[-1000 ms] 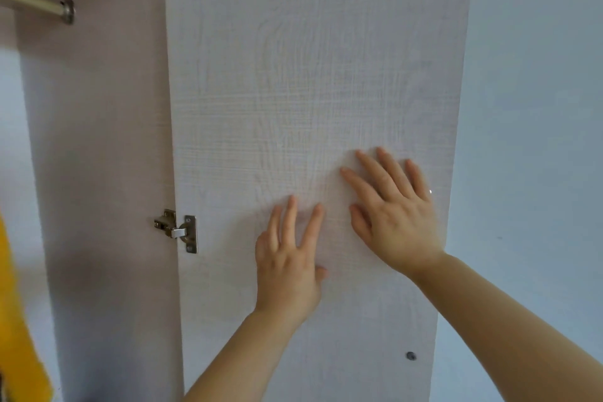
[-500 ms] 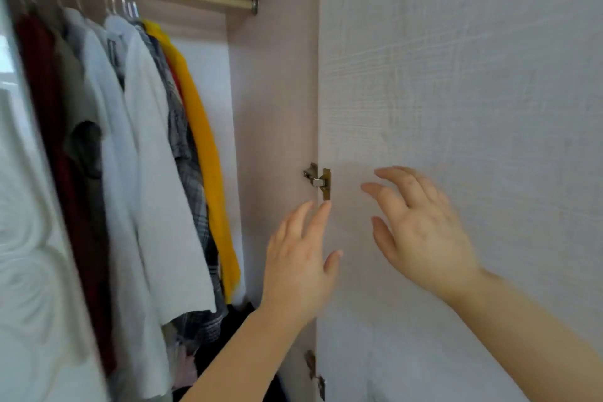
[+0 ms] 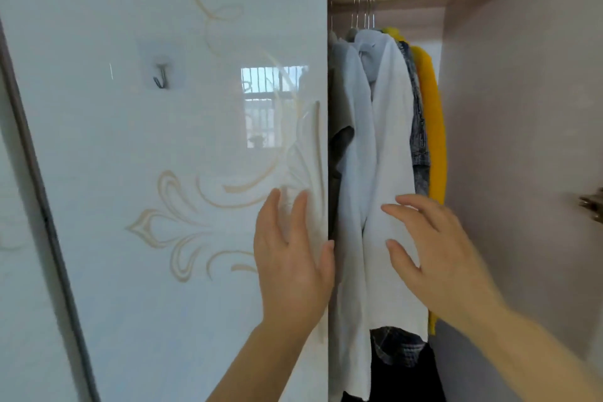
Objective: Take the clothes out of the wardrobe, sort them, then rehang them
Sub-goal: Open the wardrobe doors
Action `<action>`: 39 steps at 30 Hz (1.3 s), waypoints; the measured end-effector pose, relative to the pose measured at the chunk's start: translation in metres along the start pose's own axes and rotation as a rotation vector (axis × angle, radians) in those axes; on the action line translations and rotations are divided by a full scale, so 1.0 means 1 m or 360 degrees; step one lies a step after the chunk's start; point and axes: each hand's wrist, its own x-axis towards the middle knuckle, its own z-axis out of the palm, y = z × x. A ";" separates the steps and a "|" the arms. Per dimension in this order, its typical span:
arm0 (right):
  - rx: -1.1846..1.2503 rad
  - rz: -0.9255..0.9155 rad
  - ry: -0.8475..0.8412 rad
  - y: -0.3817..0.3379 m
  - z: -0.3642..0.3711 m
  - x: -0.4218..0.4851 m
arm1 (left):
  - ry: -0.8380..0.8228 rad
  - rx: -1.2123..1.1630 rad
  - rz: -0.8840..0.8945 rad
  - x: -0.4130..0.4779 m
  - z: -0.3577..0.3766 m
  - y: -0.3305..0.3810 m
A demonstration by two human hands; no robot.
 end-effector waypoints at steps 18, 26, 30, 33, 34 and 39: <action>0.0942 -0.0119 -0.0163 -0.027 0.039 0.035 | -0.0108 -0.0536 -0.0581 -0.006 -0.076 0.023; 0.1584 -0.0492 -0.0276 -0.108 0.038 0.025 | -0.0036 -0.0433 -0.0733 -0.031 -0.166 0.042; 0.1731 -0.0633 -0.0355 -0.162 0.030 0.013 | -0.0004 -0.0381 -0.0797 -0.040 -0.215 0.047; 0.1758 -0.0760 -0.0316 -0.207 0.025 0.005 | 0.0042 -0.0377 -0.0792 -0.047 -0.251 0.043; 0.1788 -0.0793 -0.0305 -0.222 0.023 0.003 | 0.0059 -0.0367 -0.0808 -0.049 -0.264 0.040; 0.2020 -0.0849 -0.0382 -0.297 0.022 -0.008 | 0.0257 0.0025 -0.0750 -0.059 -0.328 0.029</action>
